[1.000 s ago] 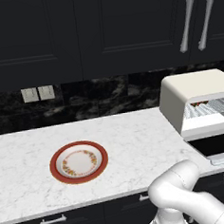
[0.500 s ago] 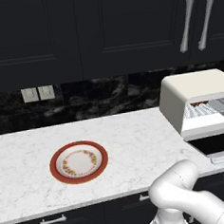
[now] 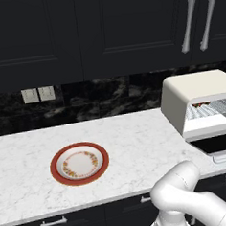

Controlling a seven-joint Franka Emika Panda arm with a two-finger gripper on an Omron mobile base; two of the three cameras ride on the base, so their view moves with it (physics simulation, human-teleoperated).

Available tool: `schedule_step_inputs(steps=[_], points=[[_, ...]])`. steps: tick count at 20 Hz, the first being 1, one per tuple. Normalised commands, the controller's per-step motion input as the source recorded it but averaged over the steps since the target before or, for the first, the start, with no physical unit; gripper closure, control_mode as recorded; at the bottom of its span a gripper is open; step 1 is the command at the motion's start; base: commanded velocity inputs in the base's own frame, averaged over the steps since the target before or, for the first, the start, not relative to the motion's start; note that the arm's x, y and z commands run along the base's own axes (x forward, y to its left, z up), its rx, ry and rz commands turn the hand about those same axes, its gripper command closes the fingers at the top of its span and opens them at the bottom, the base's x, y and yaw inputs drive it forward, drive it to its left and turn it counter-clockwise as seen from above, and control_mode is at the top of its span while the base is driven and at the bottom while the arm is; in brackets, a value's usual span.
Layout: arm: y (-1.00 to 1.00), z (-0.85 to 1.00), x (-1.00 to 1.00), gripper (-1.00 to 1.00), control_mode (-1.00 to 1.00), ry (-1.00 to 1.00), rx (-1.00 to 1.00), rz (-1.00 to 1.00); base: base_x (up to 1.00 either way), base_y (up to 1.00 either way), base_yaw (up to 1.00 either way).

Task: Pick up the kebab skewer and baguette bread, and place them inside the toaster oven. Close the toaster oven door and start by setting the timer.

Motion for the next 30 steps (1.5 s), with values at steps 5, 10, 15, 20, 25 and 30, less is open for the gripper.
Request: schedule_step_inputs(steps=[5,10,15,20,25,30], points=[[0.14,0.33,0.27,-1.0,-1.0,-0.01,0.0,0.01,0.0,0.0,0.0],[0.15,0.36,0.28,-1.0,-1.0,-0.01,0.0,0.0,0.0,0.0,0.0],[0.18,0.35,0.35,-1.0,-1.0,-0.01,0.02,0.0,0.0,0.0,0.0],[0.29,0.29,0.48,-1.0,-1.0,0.0,0.02,0.0,0.0,0.0,0.0],[0.32,0.32,0.59,-1.0,-1.0,0.0,0.03,0.0,0.0,0.0,0.0],[0.25,0.49,0.52,-1.0,-1.0,-0.01,0.05,0.0,0.0,0.0,0.0]])
